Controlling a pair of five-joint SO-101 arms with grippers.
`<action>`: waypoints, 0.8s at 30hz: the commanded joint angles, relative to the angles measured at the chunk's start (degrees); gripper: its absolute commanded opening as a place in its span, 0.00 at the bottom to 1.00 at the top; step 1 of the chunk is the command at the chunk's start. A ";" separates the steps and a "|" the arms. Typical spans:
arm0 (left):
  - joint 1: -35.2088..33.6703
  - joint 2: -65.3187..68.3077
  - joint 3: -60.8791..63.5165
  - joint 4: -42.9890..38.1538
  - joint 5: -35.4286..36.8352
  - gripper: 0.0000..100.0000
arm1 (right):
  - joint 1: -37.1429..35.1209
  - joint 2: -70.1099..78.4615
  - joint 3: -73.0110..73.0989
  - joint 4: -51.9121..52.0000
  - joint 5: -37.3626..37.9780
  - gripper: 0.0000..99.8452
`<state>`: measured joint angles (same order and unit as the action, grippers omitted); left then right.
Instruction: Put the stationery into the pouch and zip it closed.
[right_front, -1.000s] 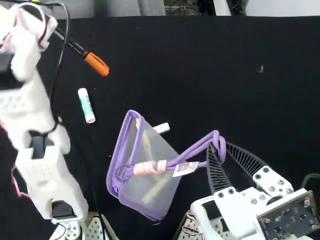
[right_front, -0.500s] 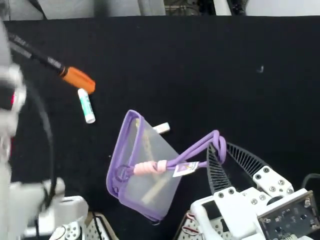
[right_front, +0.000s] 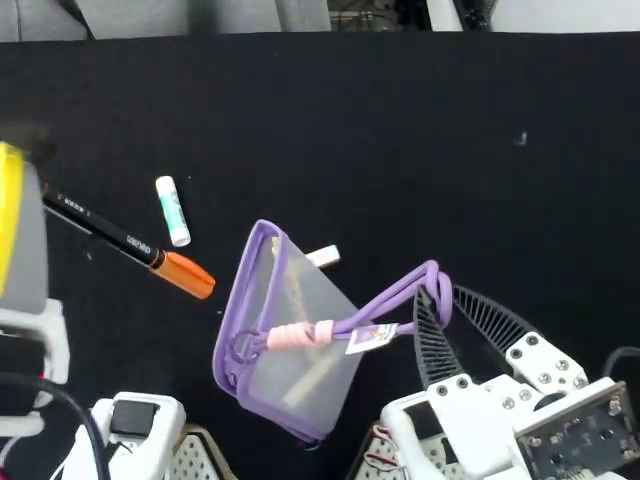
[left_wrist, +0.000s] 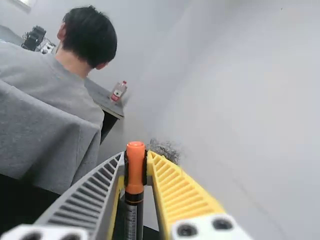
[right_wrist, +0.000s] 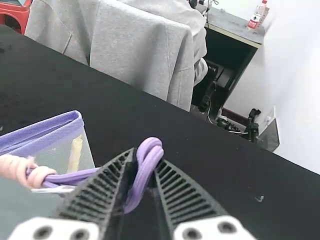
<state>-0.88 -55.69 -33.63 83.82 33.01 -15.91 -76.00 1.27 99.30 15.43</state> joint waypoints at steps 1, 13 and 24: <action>0.57 -6.86 17.54 -10.11 -0.97 0.03 | 0.26 -0.40 0.04 1.93 -0.70 0.01; 1.98 -32.70 62.64 -40.18 -0.97 0.03 | 0.26 -0.40 0.13 1.93 -0.70 0.01; 22.37 -43.16 74.42 -42.29 -10.37 0.03 | 0.26 -0.40 0.22 1.93 -0.70 0.01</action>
<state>20.04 -97.63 39.25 44.18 23.52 -15.91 -76.53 1.27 99.30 15.25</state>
